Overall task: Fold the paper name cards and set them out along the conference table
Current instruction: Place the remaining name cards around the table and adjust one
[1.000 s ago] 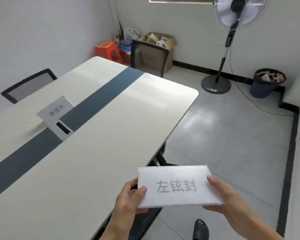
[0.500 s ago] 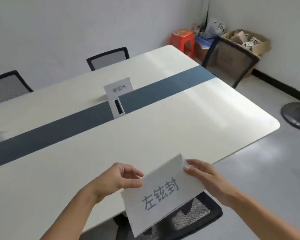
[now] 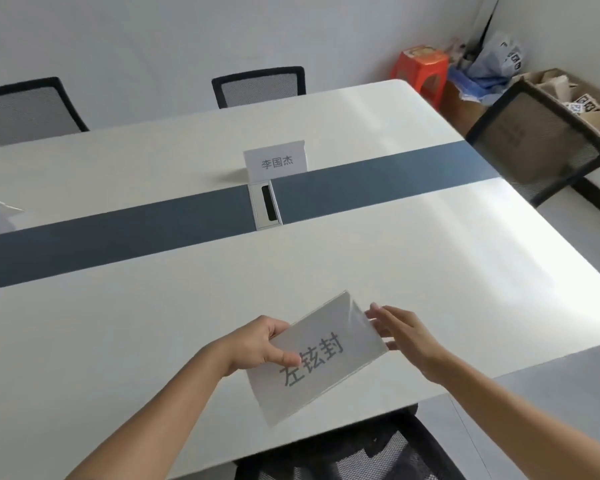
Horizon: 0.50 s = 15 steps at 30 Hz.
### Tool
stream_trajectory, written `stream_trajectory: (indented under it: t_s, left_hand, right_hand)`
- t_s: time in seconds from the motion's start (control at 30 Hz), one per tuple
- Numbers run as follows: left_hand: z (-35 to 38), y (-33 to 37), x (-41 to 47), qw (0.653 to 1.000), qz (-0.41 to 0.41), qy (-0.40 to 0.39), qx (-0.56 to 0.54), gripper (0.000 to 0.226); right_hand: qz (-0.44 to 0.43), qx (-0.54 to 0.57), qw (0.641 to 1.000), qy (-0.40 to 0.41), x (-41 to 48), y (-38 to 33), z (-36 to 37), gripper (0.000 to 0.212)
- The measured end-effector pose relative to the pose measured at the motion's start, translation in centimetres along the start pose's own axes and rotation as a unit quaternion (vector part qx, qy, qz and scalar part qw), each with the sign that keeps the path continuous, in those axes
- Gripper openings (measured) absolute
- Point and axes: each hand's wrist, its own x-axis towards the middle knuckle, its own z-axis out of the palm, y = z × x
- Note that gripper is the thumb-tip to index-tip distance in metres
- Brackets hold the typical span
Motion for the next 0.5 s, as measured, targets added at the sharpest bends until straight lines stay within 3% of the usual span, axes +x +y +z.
stream_trajectory:
  t_s: [0.07,0.13,0.23,0.37,0.5]
  left_hand:
    - [-1.7,-0.3,1.8,0.999,-0.012,0.044,0.0,0.026]
    - [-3.6,-0.3,4.3,0.996,-0.015,0.088,0.029,0.023]
    - [-6.1,0.3,8.9,0.979,-0.012,0.151,0.133,0.018]
    - [-8.8,2.4,15.4,0.931,-0.014,0.244,0.271,0.028]
    - [-11.1,3.6,21.0,0.885,-0.016,0.29,0.365,0.043]
  right_hand:
    - [0.012,-0.118,0.992,0.053,3.5,1.9,-0.3,0.07]
    - [0.045,-0.278,0.955,0.096,6.5,4.1,-0.9,0.053]
    - [0.054,-0.424,0.9,0.086,9.7,6.8,-1.7,0.058]
    - [0.025,-0.51,0.855,0.089,12.4,9.7,-1.4,0.069]
    - [-0.013,-0.536,0.834,0.134,12.8,12.5,-0.9,0.074]
